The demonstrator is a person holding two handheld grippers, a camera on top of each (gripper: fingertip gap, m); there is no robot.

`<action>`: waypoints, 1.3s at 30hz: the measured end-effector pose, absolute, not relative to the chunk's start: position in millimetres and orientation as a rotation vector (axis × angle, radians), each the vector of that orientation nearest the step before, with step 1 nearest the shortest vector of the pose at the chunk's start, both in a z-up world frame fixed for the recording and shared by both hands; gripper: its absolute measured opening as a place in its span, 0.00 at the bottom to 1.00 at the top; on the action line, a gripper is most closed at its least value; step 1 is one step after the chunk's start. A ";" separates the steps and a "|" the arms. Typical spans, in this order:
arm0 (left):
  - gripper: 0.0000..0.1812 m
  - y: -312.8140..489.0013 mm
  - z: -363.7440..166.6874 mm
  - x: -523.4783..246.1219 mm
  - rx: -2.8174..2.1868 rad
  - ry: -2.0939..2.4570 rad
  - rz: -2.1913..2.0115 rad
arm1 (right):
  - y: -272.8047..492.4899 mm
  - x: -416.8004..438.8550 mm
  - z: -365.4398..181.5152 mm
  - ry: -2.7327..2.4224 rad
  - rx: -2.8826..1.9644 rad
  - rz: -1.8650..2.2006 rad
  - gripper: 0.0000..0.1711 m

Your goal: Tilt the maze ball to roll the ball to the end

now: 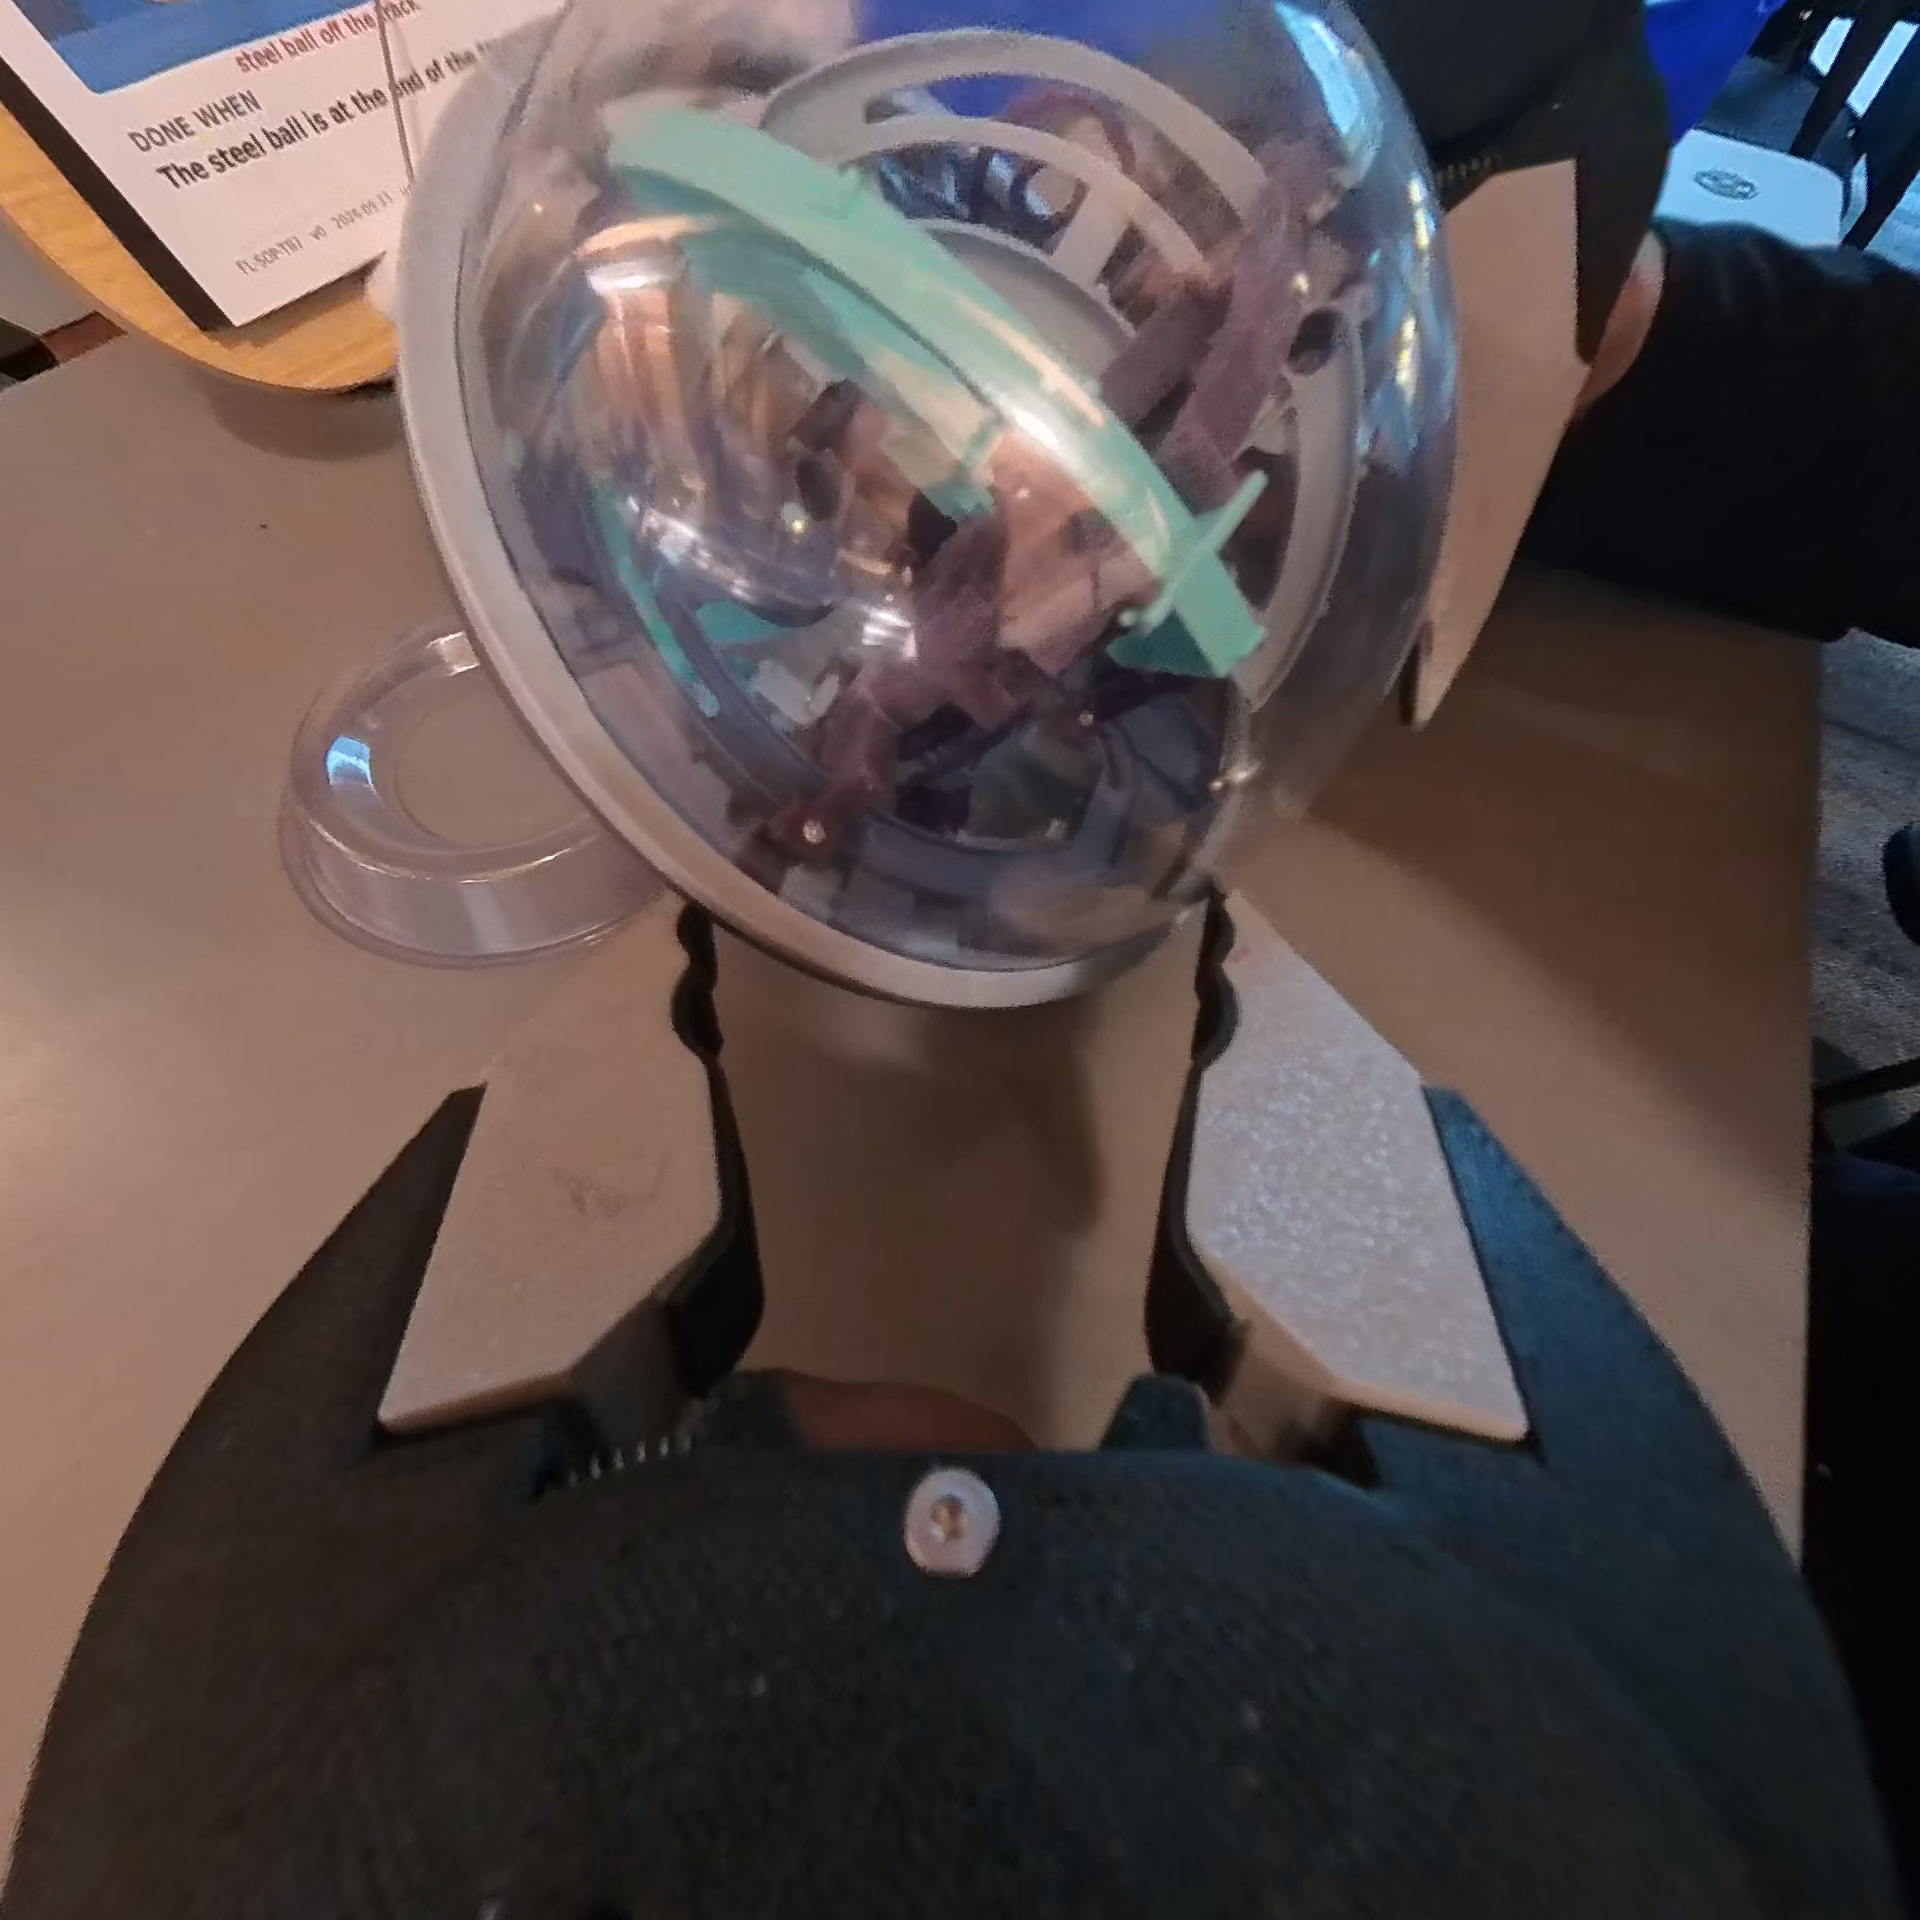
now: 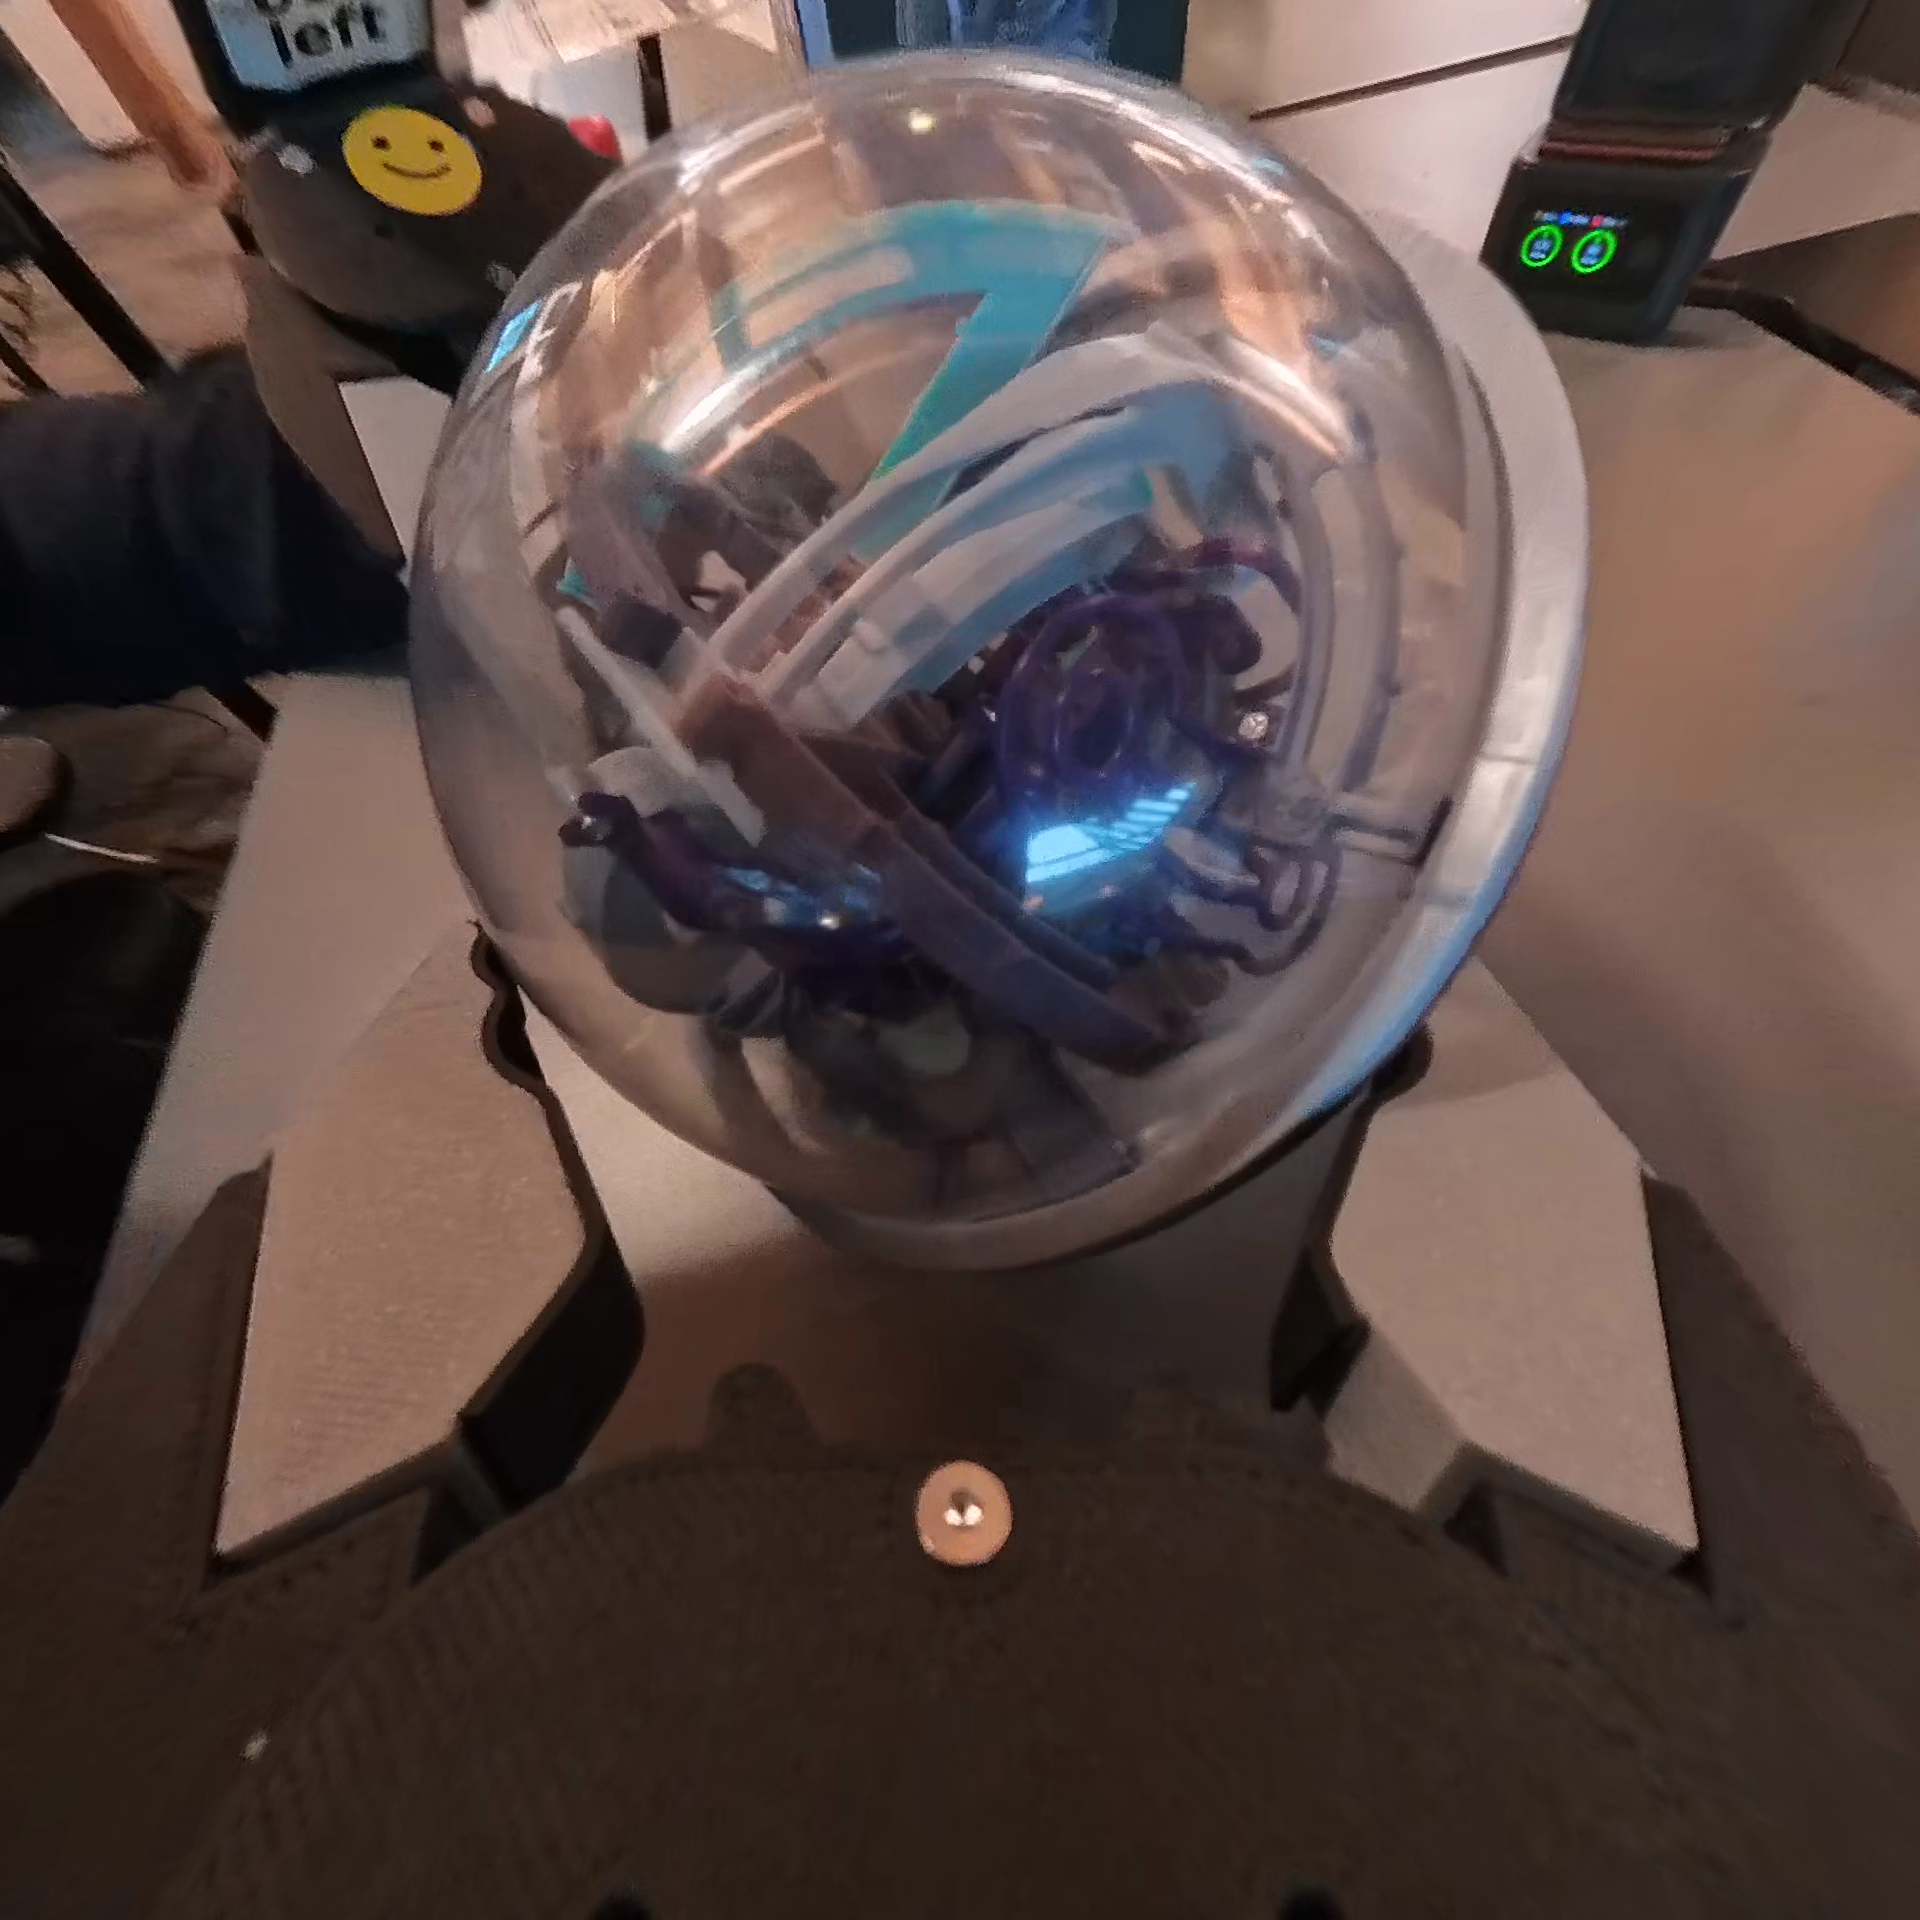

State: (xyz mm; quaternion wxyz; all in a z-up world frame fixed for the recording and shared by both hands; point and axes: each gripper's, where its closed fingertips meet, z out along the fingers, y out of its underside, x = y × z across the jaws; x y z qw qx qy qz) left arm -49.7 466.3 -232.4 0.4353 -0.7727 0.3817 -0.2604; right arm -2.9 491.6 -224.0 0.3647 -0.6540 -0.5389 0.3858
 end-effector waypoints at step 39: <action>0.51 473.9 -231.2 -52.3 -1.886 0.930 -0.696 | 508.4 6.6 -217.7 -1.369 -1.648 0.915 0.83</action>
